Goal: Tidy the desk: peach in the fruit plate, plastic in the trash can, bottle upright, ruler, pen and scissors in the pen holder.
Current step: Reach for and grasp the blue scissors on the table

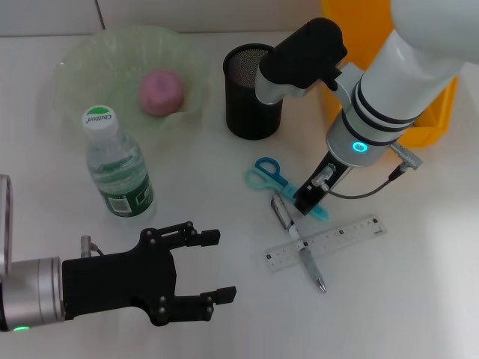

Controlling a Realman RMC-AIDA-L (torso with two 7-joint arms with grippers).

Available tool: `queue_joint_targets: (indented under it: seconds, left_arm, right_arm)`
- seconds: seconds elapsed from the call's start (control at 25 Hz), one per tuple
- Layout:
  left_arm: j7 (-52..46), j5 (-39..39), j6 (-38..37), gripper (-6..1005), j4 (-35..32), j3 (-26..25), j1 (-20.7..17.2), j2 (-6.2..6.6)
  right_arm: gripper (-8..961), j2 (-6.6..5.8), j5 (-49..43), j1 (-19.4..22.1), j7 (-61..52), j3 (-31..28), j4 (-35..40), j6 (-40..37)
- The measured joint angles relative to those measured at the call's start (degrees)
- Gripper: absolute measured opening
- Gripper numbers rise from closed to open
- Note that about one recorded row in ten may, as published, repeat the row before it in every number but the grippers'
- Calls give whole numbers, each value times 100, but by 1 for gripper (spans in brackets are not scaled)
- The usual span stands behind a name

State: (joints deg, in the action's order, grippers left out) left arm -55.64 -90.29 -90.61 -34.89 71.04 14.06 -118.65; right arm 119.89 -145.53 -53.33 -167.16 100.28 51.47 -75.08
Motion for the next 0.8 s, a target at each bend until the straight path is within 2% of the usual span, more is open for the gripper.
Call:
queue_joint_targets:
  seconds: [0.8]
  left_arm:
    - [-1,7,34,800,0,3,-8,0]
  right_arm:
    - [183,0,76,-54,6,1,-115,-4]
